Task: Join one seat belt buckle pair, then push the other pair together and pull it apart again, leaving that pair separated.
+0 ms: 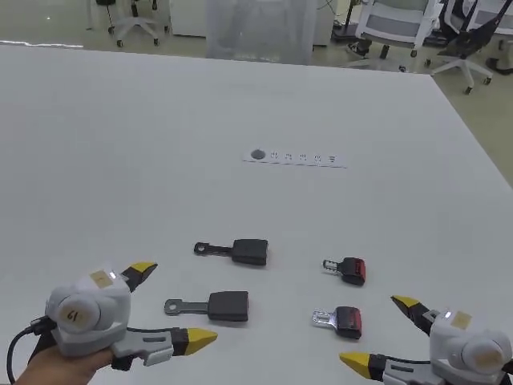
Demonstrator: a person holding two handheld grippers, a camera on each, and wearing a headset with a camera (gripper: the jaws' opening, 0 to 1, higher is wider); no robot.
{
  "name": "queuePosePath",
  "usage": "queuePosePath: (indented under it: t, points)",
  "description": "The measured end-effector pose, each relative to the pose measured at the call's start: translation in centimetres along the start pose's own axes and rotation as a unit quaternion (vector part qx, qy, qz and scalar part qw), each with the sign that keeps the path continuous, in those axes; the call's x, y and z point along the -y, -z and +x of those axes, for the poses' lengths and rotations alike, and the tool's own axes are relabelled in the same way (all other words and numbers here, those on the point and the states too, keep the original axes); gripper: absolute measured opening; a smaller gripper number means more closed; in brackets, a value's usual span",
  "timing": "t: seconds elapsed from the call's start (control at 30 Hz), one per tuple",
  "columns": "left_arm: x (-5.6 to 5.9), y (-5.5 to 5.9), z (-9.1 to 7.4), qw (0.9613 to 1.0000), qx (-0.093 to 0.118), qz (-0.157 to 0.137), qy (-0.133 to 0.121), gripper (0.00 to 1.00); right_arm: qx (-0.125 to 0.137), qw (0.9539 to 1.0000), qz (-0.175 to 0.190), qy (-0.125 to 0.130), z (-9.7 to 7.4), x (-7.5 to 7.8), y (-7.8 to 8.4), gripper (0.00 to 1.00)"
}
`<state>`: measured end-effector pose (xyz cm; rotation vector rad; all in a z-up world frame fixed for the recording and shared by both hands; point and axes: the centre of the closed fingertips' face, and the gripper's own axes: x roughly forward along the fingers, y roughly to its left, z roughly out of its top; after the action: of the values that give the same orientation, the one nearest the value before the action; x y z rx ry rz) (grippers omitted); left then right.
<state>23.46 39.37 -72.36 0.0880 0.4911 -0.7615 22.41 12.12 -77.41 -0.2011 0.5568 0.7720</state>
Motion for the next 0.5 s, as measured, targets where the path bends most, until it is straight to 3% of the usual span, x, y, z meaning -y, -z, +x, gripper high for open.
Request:
queuePosePath:
  t: [0.5]
  points:
    - [0.53, 0.32, 0.53, 0.9999, -0.009, 0.009, 0.007, 1.0, -0.006, 0.9999, 0.006, -0.006, -0.13, -0.05, 0.31, 0.89]
